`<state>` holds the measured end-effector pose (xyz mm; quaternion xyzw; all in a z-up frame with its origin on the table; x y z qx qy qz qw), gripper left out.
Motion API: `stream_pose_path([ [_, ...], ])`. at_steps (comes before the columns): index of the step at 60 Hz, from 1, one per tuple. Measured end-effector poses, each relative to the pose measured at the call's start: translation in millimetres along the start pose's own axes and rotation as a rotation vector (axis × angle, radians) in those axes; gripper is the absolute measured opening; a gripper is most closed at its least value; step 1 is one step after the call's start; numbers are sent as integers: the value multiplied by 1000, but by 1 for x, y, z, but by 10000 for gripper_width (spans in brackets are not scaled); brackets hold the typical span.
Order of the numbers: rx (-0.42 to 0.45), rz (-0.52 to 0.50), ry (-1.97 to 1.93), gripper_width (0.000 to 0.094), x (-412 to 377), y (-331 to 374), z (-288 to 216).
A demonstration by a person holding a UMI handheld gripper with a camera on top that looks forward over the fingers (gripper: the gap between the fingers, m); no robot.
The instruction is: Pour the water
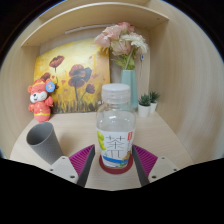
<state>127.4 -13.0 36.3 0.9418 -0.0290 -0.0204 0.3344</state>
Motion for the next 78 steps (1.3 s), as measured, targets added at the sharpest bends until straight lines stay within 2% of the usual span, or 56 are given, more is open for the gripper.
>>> stream_pose_path([
  [14,-187,46,51,751,-18,57,84],
  [24,-230,48,47,750,-65,127,110],
  [31,-203,39,37,758,-102,170,97],
  [44,-74,4,29,764,-154,228,33],
  [54,-7,-5,49,762,-174,258,-3],
  [63,24,-11,27,762,-179,273,-16],
  [78,27,4,32,761,-176,280,-16],
])
Point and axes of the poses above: the point between the fingertips, and its own axes, seen from behind it with the camera up: x to the right, z down, y backward, against the way the camera looks, the point moved 2 cm from there along y, backward, against the way the camera looks, and after that the axes turned 12 degrees about -x, right-handed, at the moved point
